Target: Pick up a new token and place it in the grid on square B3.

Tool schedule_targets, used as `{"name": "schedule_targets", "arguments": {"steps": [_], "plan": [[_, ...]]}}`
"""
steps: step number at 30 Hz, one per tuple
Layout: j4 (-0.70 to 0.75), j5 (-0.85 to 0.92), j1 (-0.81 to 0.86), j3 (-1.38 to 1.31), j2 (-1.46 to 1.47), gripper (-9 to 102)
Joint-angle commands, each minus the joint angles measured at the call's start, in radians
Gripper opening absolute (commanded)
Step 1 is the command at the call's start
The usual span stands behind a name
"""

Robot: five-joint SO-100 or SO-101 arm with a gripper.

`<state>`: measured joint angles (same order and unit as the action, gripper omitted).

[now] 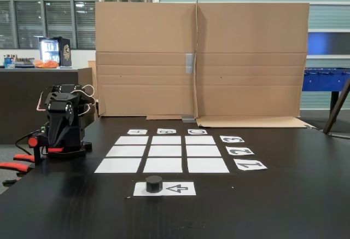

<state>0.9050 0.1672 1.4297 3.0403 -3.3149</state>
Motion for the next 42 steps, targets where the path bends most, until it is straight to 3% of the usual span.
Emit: {"name": "schedule_targets", "arguments": {"steps": [1, 24, 33, 42], "plan": [[-0.017, 0.006, -0.002, -0.005, -0.009, -1], [-0.012, 0.014, -0.006, -0.006, -0.009, -1], [0.069, 0.008, -0.094, -0.124, -0.009, -1], [0.055, -0.037, -0.173, -0.213, -0.008, -1]]}}
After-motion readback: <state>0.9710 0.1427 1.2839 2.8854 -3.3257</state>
